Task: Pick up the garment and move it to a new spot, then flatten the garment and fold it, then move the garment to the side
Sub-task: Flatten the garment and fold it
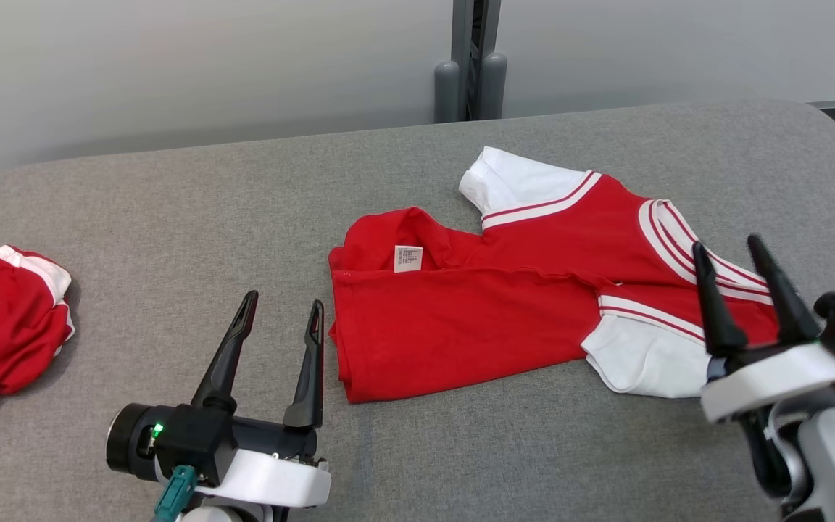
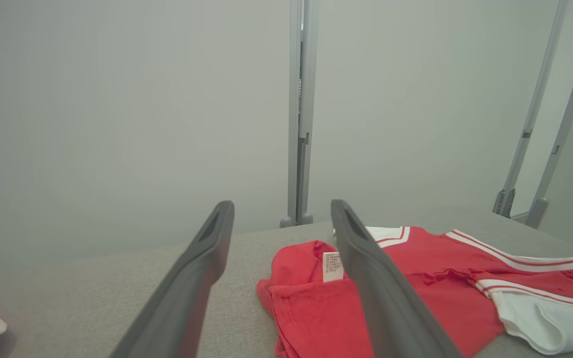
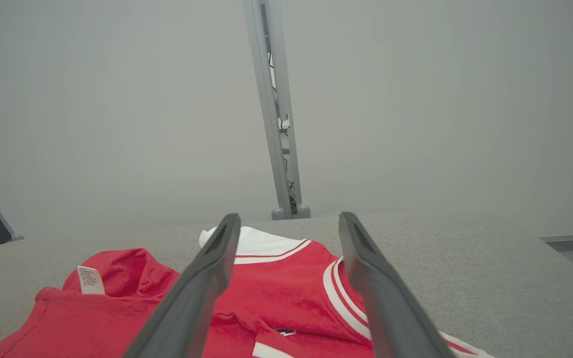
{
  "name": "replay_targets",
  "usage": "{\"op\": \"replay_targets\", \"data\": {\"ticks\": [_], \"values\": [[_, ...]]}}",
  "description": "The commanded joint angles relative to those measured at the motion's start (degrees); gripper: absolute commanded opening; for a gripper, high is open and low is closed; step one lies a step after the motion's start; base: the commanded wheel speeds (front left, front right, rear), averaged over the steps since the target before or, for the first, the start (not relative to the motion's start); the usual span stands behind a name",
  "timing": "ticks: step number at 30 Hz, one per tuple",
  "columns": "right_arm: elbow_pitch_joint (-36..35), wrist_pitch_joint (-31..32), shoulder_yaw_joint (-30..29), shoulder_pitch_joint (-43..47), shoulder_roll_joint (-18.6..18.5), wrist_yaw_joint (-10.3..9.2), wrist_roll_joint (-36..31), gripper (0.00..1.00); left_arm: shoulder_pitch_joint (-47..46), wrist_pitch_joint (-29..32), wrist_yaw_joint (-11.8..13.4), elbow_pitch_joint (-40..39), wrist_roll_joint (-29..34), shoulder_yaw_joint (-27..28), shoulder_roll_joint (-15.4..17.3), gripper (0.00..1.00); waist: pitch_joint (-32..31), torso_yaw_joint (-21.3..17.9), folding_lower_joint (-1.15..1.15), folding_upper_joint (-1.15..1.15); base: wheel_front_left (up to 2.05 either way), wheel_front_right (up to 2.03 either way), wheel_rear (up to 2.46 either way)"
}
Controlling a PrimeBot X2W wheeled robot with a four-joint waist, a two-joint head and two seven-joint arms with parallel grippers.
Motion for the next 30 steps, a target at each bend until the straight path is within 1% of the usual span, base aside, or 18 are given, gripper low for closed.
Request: {"op": "replay_targets", "data": {"ticks": [1, 3, 6, 14, 21, 25, 26, 30], "values": [[-0.8, -0.1, -0.6, 1.3, 0.5, 0.01, -0.8, 1.0, 0.0, 0.0, 0.4, 0.2, -0.5, 0.1, 0.2, 1.0, 0.0, -0.1, 0.0, 0.0, 0.0, 0.0, 0.0], [-2.2, -0.1, -1.3, 3.1, 2.0, 0.01, -2.2, 1.0, 0.3, 0.0, 0.4, 0.8, -0.6, 0.1, 0.2, 1.0, 0.1, -0.2, 0.0, 0.0, 0.0, 0.0, 0.0], [-4.1, -0.1, -0.8, 5.0, 2.3, 0.01, -5.5, 1.0, -0.1, 0.0, 0.3, 1.4, -0.6, 0.4, 0.2, 1.0, 0.2, -0.4, 0.0, 0.0, 0.0, 0.0, 0.0], [-5.7, -0.1, -2.4, 6.8, 4.1, 0.01, -7.2, 1.0, -1.1, 0.0, -0.9, 2.9, 1.0, 1.7, 0.2, 1.0, 1.0, -1.4, 0.0, 0.0, 0.0, 0.0, 0.0], [-2.3, -0.1, -4.4, 6.8, 5.8, 0.01, -8.7, 1.0, -4.0, 0.0, -2.7, 8.3, 3.6, 2.3, 0.6, 1.0, 3.7, -3.4, 0.0, 0.0, 0.0, 0.0, 0.0], [-1.0, -0.1, -5.0, 6.1, 6.5, 0.01, -9.2, 1.0, -7.3, 0.0, -3.7, 12.7, 4.9, 2.4, 1.8, 1.0, 5.4, -5.0, 0.0, 0.0, 0.0, 0.0, 0.0], [-1.0, -0.1, -5.0, 6.1, 6.5, 0.01, -9.2, 1.0, -7.3, 0.0, -3.7, 12.7, 4.9, 2.4, 1.8, 1.0, 5.4, -5.0, 0.0, 0.0, 0.0, 0.0, 0.0], [-0.5, -0.1, -4.9, 5.6, 7.1, 0.01, -9.5, 1.0, -10.8, 0.0, -5.0, 18.4, 5.7, 2.1, 3.2, 1.0, 6.6, -6.6, 0.0, 0.0, 0.0, 0.0, 0.0]]}}
